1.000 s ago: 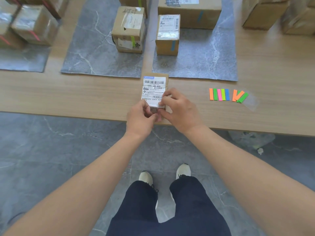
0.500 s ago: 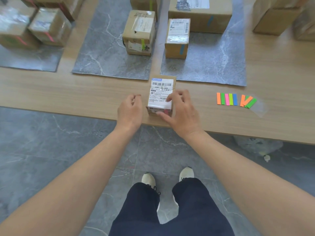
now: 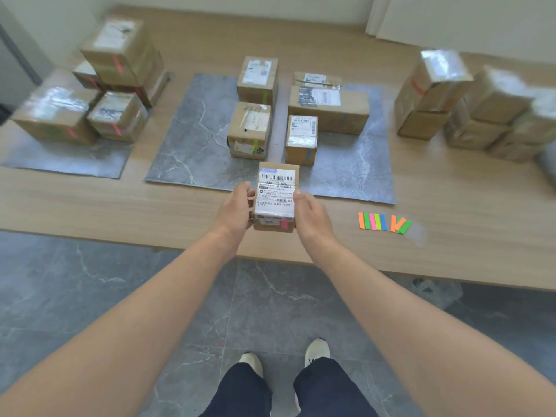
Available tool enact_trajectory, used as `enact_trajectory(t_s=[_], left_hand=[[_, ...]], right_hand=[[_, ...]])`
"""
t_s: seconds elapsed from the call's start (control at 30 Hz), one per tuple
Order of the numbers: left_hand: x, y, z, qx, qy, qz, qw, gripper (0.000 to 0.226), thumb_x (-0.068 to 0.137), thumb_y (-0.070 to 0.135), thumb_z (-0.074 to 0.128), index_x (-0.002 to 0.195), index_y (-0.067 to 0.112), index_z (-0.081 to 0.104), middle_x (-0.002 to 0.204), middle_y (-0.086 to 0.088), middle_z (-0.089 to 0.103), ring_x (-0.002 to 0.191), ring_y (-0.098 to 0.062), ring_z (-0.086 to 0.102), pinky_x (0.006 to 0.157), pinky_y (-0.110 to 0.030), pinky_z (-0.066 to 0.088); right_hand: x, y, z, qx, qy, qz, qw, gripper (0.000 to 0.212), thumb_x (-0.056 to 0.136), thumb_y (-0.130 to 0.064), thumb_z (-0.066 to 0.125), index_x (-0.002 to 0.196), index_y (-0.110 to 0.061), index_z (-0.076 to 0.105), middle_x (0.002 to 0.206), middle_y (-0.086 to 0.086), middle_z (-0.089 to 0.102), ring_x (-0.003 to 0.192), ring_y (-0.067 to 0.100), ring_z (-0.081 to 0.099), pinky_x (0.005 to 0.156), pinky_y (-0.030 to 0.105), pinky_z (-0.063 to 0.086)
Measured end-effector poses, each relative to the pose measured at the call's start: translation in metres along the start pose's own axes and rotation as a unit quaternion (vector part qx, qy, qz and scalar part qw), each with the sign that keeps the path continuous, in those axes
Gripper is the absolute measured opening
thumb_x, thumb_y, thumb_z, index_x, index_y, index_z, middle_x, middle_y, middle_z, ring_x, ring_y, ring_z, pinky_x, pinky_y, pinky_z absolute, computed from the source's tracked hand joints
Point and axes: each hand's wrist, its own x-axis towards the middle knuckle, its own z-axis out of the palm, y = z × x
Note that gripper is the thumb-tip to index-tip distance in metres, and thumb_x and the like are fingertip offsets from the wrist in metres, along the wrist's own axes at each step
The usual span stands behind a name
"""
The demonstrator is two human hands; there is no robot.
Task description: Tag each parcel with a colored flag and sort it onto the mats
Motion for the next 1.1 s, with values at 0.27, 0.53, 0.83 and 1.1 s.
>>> enact_trajectory(t_s=[0.27, 0.53, 0.83, 1.1], left_hand=[[-0.053, 0.091, -0.042, 0.012, -0.021, 0.072, 0.997, 0.038, 0.106, 0.035, 0.034, 0.090, 0.022, 0.065, 0.066, 0.010, 0.073, 0.073, -0.012, 0.066, 0.072, -0.026, 0.051], [-0.092, 0.151, -0.078, 0.009, -0.017, 0.094, 0.995, 0.041, 0.105, 0.039, 0.034, 0.094, 0.018, 0.068, 0.075, 0.005, 0.074, 0.078, -0.018, 0.067, 0.084, -0.034, 0.053], [-0.093, 0.172, -0.097, -0.019, 0.027, 0.079, 0.996, 0.046, 0.105, 0.043, 0.036, 0.112, 0.008, 0.066, 0.086, -0.004, 0.071, 0.084, -0.024, 0.068, 0.093, -0.041, 0.053], [-0.080, 0.174, -0.162, -0.034, 0.061, 0.065, 0.995, 0.050, 0.104, 0.047, 0.037, 0.114, 0.006, 0.064, 0.099, -0.010, 0.073, 0.092, -0.028, 0.070, 0.094, -0.045, 0.055]], right_hand=[[-0.038, -0.098, 0.025, -0.021, 0.024, -0.040, 0.999, 0.038, 0.110, -0.038, 0.035, 0.114, -0.016, 0.065, 0.109, 0.000, 0.073, 0.096, 0.015, 0.070, 0.067, 0.024, 0.051], [-0.058, -0.159, 0.045, -0.020, 0.005, -0.058, 0.998, 0.039, 0.108, -0.041, 0.035, 0.103, -0.023, 0.069, 0.106, -0.001, 0.076, 0.097, 0.017, 0.072, 0.086, 0.039, 0.060], [-0.043, -0.184, 0.059, -0.055, -0.039, -0.075, 0.995, 0.048, 0.101, -0.052, 0.035, 0.107, -0.021, 0.071, 0.104, -0.005, 0.076, 0.097, 0.018, 0.072, 0.092, 0.047, 0.058], [-0.039, -0.200, 0.121, -0.094, -0.079, -0.088, 0.988, 0.039, 0.110, -0.039, 0.032, 0.101, -0.021, 0.065, 0.103, 0.000, 0.072, 0.095, 0.016, 0.068, 0.087, 0.041, 0.056]])
